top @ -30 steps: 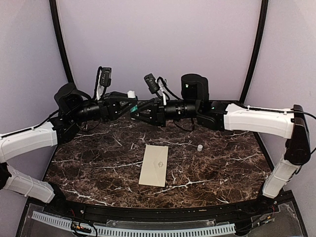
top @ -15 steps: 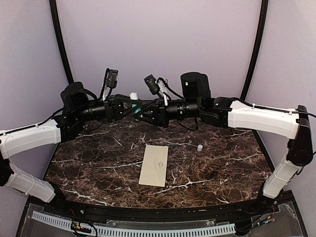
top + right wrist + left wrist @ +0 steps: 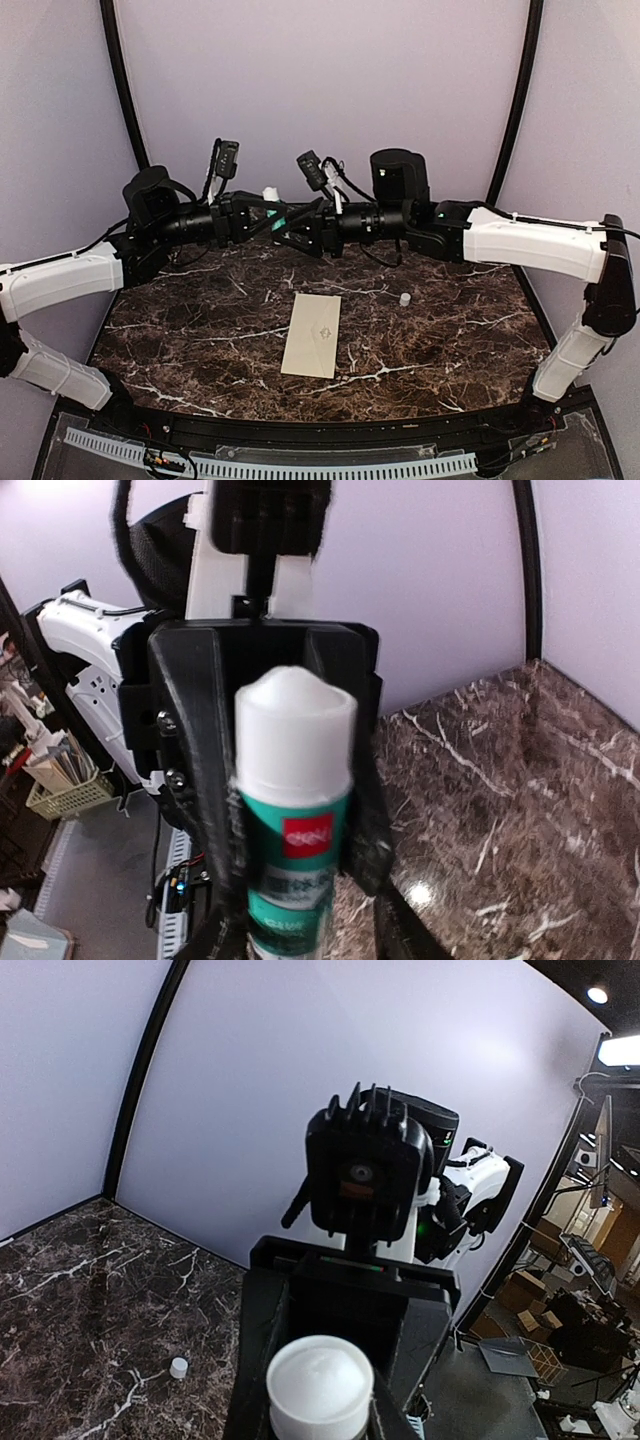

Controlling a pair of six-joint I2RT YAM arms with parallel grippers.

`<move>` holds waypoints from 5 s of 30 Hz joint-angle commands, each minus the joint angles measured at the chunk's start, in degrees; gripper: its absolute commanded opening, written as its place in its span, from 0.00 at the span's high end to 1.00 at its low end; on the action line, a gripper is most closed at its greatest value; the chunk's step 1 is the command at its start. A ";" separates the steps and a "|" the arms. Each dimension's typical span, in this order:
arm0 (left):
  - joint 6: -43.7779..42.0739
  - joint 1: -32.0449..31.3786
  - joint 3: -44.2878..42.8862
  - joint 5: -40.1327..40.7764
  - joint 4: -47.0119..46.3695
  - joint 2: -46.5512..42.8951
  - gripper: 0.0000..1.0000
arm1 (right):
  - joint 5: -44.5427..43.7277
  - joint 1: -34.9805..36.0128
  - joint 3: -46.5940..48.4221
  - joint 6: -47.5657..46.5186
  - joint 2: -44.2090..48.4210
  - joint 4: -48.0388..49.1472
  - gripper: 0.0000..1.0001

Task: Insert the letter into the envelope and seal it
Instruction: Screw the solid glue.

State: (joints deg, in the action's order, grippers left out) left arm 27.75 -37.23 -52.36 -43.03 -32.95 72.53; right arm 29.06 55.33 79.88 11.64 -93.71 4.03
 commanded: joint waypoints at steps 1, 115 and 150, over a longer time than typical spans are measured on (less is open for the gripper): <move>1.50 -0.05 -0.98 -0.77 -1.39 -2.20 1.00 | 4.25 -2.20 -5.90 5.08 3.81 12.50 0.47; -0.23 3.88 -3.15 -7.78 0.15 2.70 1.00 | 13.09 -3.21 -9.75 15.77 -4.12 33.54 0.41; -13.85 -0.55 -4.25 26.87 19.96 0.54 1.00 | -28.44 5.00 6.80 7.31 -7.09 4.59 0.95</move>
State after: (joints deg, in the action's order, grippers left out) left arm 17.50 -36.80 -56.21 -24.51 -17.15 73.47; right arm 16.19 56.58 78.08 19.66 -99.70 13.41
